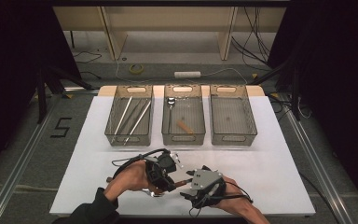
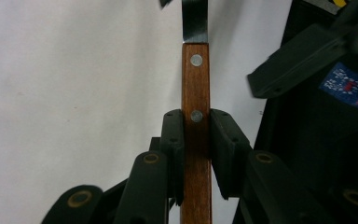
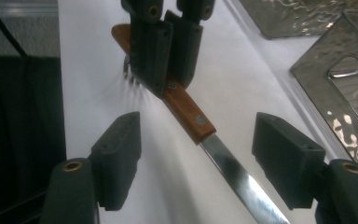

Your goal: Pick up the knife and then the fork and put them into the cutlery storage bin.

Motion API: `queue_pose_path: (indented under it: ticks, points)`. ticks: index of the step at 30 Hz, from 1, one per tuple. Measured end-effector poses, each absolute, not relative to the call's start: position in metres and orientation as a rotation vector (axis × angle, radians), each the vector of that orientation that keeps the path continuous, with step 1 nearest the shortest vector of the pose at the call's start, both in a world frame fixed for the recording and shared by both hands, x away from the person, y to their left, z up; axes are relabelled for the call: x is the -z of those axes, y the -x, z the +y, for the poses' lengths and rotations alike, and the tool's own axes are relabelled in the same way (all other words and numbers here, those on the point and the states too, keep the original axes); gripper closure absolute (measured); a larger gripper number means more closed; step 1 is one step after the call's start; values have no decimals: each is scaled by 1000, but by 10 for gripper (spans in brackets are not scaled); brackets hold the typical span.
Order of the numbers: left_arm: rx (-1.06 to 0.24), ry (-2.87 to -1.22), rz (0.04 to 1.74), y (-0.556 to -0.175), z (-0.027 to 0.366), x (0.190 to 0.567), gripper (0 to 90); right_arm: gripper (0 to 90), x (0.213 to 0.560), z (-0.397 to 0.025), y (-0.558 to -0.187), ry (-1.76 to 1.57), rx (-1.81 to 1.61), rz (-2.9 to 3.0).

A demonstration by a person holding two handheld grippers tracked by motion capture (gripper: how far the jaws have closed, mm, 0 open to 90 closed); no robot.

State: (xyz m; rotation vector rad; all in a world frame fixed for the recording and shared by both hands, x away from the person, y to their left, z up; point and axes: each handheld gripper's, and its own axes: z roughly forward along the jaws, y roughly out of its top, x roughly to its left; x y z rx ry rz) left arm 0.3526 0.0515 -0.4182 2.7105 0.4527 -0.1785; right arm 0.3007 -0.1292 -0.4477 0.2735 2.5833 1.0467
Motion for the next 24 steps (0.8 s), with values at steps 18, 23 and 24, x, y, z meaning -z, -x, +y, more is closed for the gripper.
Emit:
queue_pose_path:
  ticks: [18, 23, 24]
  points:
    - [232, -2722, 440, -349, 46, 419, 756, 581, 457, -114, -292, 0, -812, 2540]
    - [247, -2716, 441, -349, 46, 420, 756, 660, 459, -111, -289, 40, -793, 2520]
    - [245, -2716, 438, -349, 46, 419, 756, 676, 460, -110, -288, 49, -790, 2517]
